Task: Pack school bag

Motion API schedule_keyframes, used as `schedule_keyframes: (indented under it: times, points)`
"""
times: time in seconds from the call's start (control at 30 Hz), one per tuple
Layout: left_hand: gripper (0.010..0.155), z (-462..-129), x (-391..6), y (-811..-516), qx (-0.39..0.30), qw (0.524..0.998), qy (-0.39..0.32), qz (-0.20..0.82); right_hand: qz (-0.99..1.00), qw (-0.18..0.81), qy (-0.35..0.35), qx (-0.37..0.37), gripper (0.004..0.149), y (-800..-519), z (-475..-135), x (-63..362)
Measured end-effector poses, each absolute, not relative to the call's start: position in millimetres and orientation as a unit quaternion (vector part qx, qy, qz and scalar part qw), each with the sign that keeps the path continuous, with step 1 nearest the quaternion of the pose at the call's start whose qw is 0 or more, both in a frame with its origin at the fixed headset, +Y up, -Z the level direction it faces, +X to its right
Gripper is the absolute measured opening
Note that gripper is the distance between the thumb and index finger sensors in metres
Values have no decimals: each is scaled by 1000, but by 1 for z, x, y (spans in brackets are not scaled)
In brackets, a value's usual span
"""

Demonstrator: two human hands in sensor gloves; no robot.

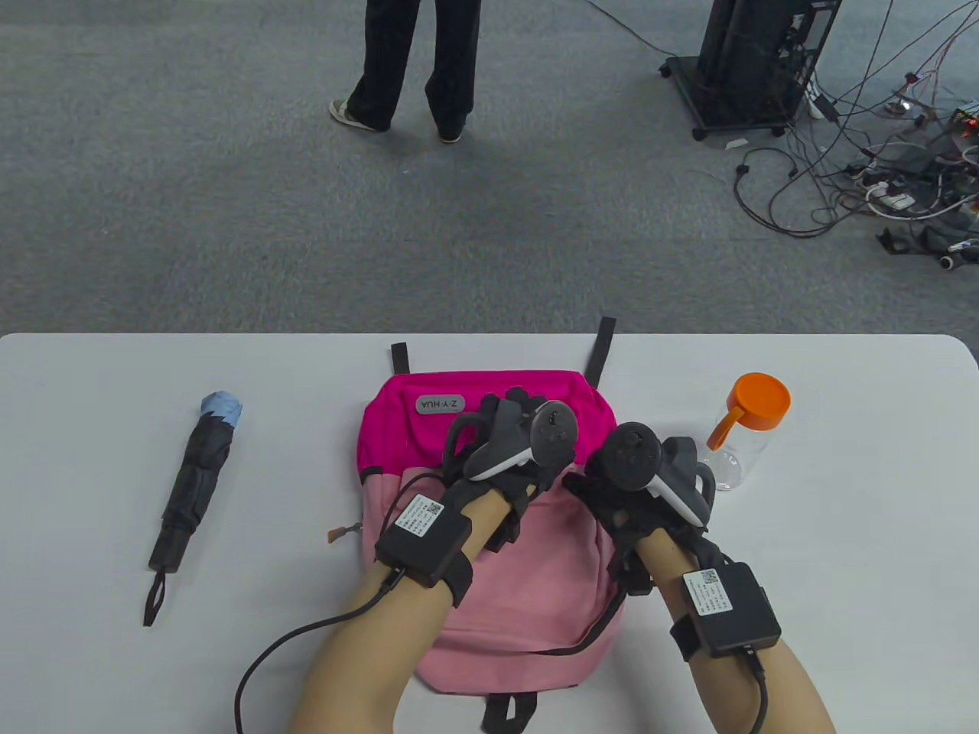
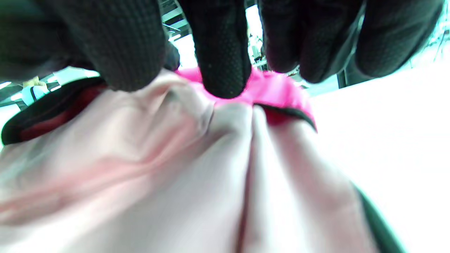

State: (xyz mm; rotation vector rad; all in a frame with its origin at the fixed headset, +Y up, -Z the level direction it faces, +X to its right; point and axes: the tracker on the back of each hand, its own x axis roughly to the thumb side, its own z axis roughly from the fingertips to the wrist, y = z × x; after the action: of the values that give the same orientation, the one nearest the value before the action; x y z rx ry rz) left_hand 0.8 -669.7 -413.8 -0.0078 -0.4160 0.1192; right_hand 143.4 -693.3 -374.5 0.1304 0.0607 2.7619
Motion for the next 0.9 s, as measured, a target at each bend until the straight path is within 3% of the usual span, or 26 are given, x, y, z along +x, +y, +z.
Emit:
schedule_keyframes:
  times: [0.1, 0.23, 0.43, 0.63, 0.9]
  points:
    - [42, -410, 3, -669, 9, 977, -209, 32, 983, 180, 15, 45, 64, -702, -375, 132]
    - [39, -409, 0, -674, 0, 979, -204, 11, 989, 145, 26, 23, 51, -714, -378, 124]
    - [39, -407, -25, -677, 3, 988, -152, 28, 988, 145, 35, 49, 47, -715, -378, 123]
    - [37, -409, -70, -674, -20, 993, -95, 70, 985, 157, 35, 57, 47, -715, -378, 124]
    - [37, -410, -169, -678, 6, 999, 35, 20, 984, 166, 42, 58, 47, -718, -381, 132]
